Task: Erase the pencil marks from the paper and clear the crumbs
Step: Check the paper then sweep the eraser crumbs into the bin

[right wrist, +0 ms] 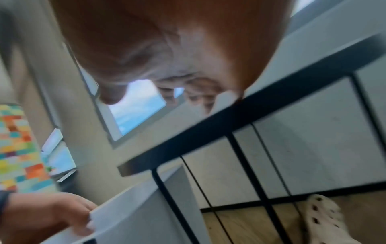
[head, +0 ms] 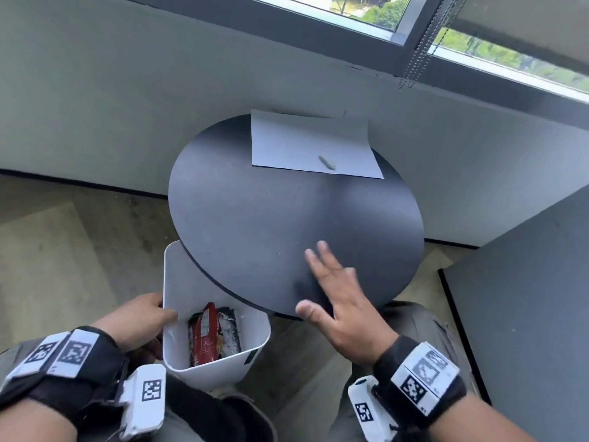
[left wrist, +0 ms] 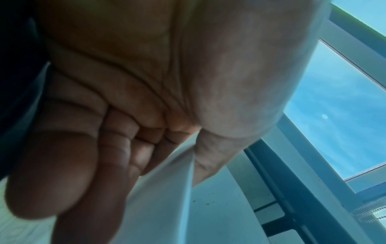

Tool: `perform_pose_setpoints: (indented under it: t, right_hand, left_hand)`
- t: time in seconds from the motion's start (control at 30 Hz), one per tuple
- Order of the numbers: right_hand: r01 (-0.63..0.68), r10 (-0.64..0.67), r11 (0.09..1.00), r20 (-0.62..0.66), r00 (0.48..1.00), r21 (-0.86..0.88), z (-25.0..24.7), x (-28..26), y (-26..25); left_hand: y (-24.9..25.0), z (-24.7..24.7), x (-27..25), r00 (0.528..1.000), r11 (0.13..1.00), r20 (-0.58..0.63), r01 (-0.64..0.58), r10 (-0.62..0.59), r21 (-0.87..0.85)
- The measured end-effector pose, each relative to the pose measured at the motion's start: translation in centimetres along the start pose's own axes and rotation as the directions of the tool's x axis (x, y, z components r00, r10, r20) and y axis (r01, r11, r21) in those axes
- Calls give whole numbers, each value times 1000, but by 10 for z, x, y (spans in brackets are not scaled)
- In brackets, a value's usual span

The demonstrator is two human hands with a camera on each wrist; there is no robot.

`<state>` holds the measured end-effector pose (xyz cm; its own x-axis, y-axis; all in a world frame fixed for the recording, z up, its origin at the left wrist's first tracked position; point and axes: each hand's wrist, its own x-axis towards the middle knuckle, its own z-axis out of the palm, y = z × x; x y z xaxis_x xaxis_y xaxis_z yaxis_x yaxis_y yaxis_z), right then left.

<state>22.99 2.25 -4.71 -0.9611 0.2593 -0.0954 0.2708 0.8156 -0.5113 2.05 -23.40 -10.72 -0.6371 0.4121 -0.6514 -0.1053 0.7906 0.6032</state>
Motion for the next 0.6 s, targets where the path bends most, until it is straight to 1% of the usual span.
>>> perform_pose_setpoints:
  t: [0.03, 0.07, 0.1, 0.13, 0.17, 0.2, 0.23, 0.27, 0.3, 0.33, 0.37, 0.4, 0.43, 0.47, 0.5, 0.53, 0.57, 0.6]
  right_hand:
    - [114, -111, 991, -40, 993, 74, -5, -1, 0]
    - [138, -124, 985, -132, 984, 103, -11, 2, 8]
    - [62, -38, 993, -235, 971, 96, -18, 6, 23]
    - [-109, 126, 992, -302, 945, 70, -25, 11, 39]
    - [-335, 330, 941, -314, 890, 38, -29, 13, 51]
    - [-521, 497, 854, -275, 823, -16, -28, 15, 58]
    - [-614, 583, 784, -225, 781, -97, -22, 18, 58]
    - [-626, 598, 760, -187, 779, -178, -13, 20, 51]
    - [-580, 559, 778, -155, 814, -240, -1, 22, 36]
    - [-491, 482, 821, -108, 870, -290, 11, 21, 16]
    - [-356, 364, 876, -37, 931, -326, 23, 19, -7]
    - [-178, 207, 929, 55, 977, -325, 34, 14, -30]
    - [15, 28, 959, 148, 989, -283, 41, 9, -51]
    - [186, -140, 961, 221, 965, -206, 45, 5, -67]
    - [296, -261, 948, 242, 934, -116, 43, 5, -76]
    - [325, -311, 945, 200, 929, -36, 36, 9, -75]
    - [273, -274, 962, 102, 956, 21, 27, 18, -66]
    - [157, -156, 986, -12, 988, 49, 16, 29, -48]
  left_hand:
    - [-1, 0, 1, 1000, 1000, -4, -7, 7, 12]
    - [-2, 0, 1, 1000, 1000, -7, -9, 9, 24]
    - [-3, 0, 1, 1000, 999, -9, -10, 10, 33]
    - [-5, 0, 2, 1000, 999, -13, -4, 4, 43]
    - [-6, 0, 4, 1000, 999, -13, -5, 5, 47]
    - [-6, -1, 6, 1000, 999, -10, -5, 5, 46]
    - [-6, -1, 5, 1000, 999, -2, -8, 8, 53]
    - [-5, -2, 5, 1000, 998, 7, -11, 11, 69]
    - [-5, -2, 5, 1000, 997, 12, -15, 14, 76]
    - [-5, -3, 5, 1000, 997, 15, -8, 7, 78]
    - [-5, -3, 5, 1000, 997, 14, -8, 6, 78]
    - [-4, -3, 4, 1000, 996, 11, -6, 5, 84]
    - [-5, -2, 4, 1000, 997, 5, -7, 6, 79]
    - [-5, -2, 4, 1000, 998, 2, -7, 7, 65]
    - [-6, -2, 5, 1000, 998, 0, -12, 12, 56]
    - [-7, -2, 5, 1000, 998, 2, -9, 8, 58]
    - [-7, -1, 4, 1000, 998, 9, -11, 11, 61]
    - [-7, -2, 3, 1000, 998, 13, -6, 5, 65]
